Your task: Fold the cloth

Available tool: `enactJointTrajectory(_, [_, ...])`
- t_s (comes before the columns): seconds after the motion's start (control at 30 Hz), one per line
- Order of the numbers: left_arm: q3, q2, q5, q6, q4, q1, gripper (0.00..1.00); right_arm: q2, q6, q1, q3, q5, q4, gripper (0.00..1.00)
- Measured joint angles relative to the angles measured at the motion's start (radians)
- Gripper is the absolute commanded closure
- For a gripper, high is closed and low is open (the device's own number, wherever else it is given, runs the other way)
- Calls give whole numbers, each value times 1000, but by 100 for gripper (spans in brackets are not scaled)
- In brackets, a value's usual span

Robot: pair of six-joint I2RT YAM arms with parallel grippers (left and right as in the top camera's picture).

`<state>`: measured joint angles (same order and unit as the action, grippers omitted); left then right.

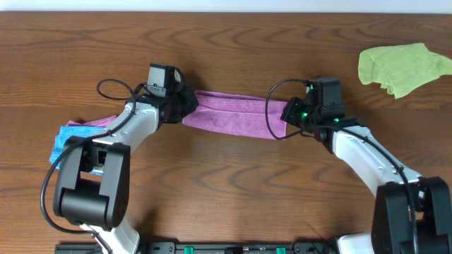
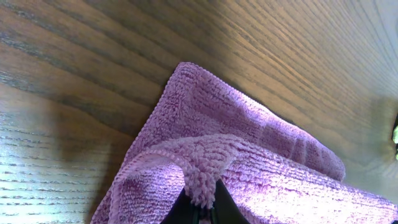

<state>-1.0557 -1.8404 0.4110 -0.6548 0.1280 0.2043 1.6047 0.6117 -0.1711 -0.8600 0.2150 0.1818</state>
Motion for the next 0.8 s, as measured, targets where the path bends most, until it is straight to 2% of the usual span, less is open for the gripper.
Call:
enactJointTrajectory(0.6, [0, 0, -60, 0, -27, 9, 94, 81, -14, 0, -4, -7, -71, 99])
enactJointTrajectory(0.67, [0, 0, -64, 0, -29, 9, 94, 81, -16, 0, -4, -7, -72, 94])
enactJointTrajectory(0.73, [0, 0, -84, -1, -29, 9, 83, 81, -21, 0, -4, -28, -71, 84])
enactJointTrajectory(0.8, [0, 0, -118, 8, -28, 0, 64, 81, -21, 6, -4, -62, -68, 75])
